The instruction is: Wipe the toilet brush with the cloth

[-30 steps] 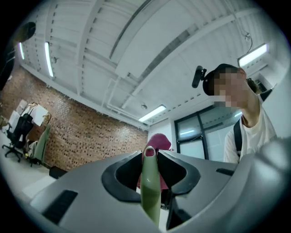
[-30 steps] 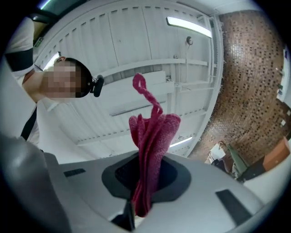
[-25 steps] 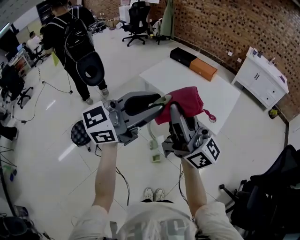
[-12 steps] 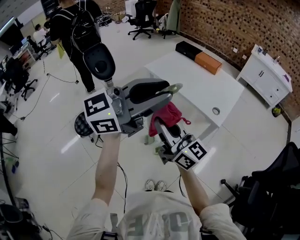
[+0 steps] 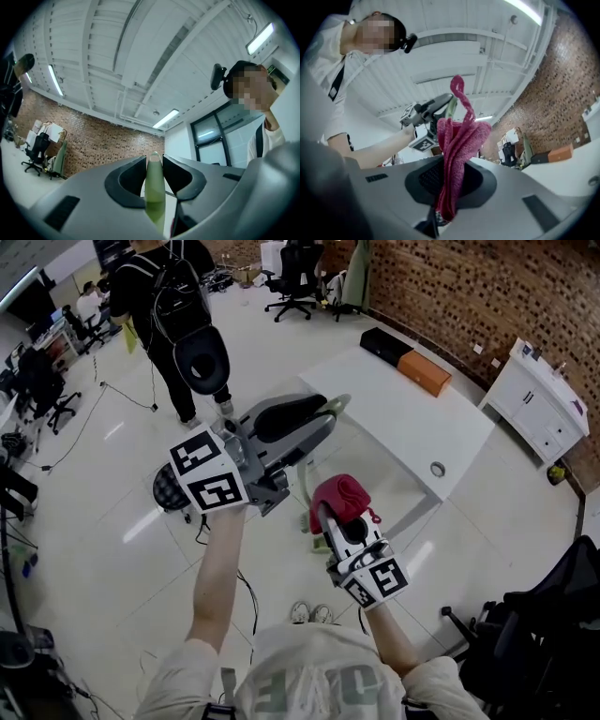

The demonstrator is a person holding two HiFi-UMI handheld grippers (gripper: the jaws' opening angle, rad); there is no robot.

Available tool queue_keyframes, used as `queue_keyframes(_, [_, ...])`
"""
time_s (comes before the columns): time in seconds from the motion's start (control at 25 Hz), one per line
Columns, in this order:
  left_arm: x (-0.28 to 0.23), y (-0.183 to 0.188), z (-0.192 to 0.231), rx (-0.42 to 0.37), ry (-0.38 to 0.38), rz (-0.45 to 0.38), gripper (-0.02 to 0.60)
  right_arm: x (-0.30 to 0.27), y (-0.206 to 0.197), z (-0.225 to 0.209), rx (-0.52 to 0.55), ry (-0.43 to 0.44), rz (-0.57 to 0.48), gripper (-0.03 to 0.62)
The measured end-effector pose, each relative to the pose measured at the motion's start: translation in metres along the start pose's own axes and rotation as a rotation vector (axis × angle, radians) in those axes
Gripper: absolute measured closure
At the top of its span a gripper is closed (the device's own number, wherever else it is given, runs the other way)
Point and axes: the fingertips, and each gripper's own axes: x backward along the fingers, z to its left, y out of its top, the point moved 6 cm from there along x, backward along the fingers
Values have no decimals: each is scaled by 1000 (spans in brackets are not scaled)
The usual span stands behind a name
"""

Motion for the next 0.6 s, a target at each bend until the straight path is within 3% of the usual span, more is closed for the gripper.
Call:
queue_keyframes(0.16, [-3,-3,3,-9,42,-8,465,-2,-19,11,245,-74,192,562])
queue_keyframes(0.32, [-8,-3,-2,-2,14,-21,465,-4,-56,-7,359,-219,375,562])
queue_keyframes(0.44, [-15,-3,-8,-13,-5,-15,465,0,-58,-14,394,-263,401,562])
queue_keyframes(0.6, [-18,-11,-11,-17,25,-29,465,-6,-37,-3,373,-257,334,562])
